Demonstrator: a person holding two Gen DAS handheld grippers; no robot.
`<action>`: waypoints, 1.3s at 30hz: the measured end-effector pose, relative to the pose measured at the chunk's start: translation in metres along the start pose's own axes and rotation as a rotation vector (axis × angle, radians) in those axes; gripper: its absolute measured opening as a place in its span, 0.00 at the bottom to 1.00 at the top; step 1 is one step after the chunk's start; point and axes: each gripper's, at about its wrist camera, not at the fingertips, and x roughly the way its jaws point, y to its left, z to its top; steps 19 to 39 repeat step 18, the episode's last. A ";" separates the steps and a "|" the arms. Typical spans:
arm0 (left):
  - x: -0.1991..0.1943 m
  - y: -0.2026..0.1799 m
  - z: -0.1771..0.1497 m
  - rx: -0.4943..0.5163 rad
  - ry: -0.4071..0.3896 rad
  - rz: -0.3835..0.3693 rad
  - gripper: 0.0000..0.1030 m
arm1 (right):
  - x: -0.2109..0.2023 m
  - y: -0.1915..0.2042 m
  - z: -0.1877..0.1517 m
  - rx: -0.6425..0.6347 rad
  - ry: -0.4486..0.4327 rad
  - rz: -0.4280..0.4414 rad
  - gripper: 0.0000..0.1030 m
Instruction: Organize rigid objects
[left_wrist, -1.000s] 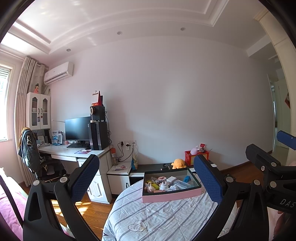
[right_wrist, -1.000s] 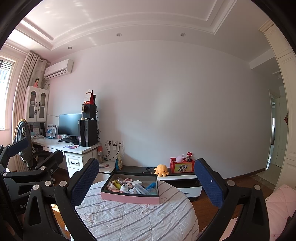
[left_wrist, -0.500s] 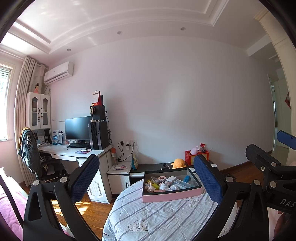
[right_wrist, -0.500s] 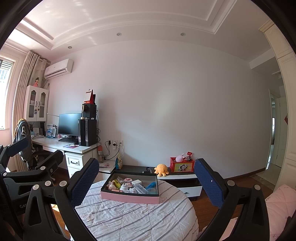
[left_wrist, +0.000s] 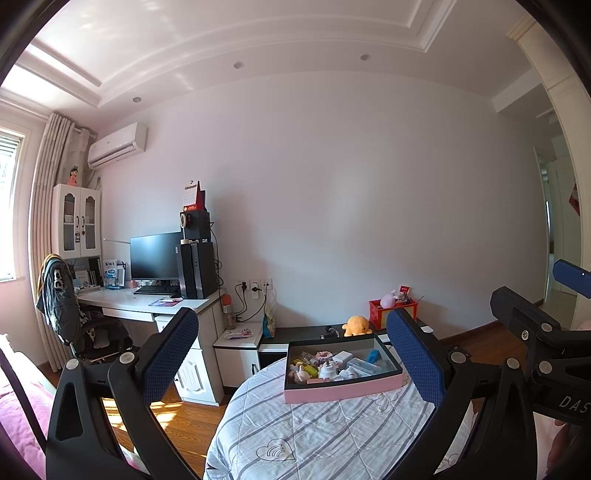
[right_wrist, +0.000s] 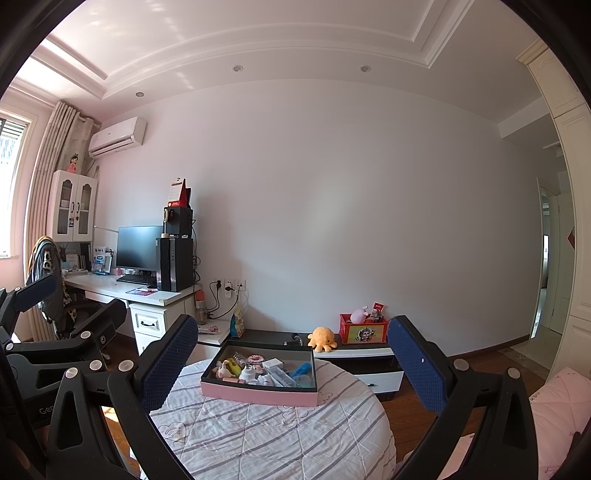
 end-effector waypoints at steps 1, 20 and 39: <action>0.000 0.000 0.000 0.000 0.000 0.000 1.00 | 0.000 0.000 0.000 0.001 0.001 0.000 1.00; 0.000 -0.001 -0.001 -0.001 0.000 -0.001 1.00 | 0.001 0.001 -0.002 -0.002 0.002 -0.002 1.00; 0.000 -0.001 -0.001 -0.001 0.000 -0.001 1.00 | 0.001 0.001 -0.002 -0.002 0.002 -0.002 1.00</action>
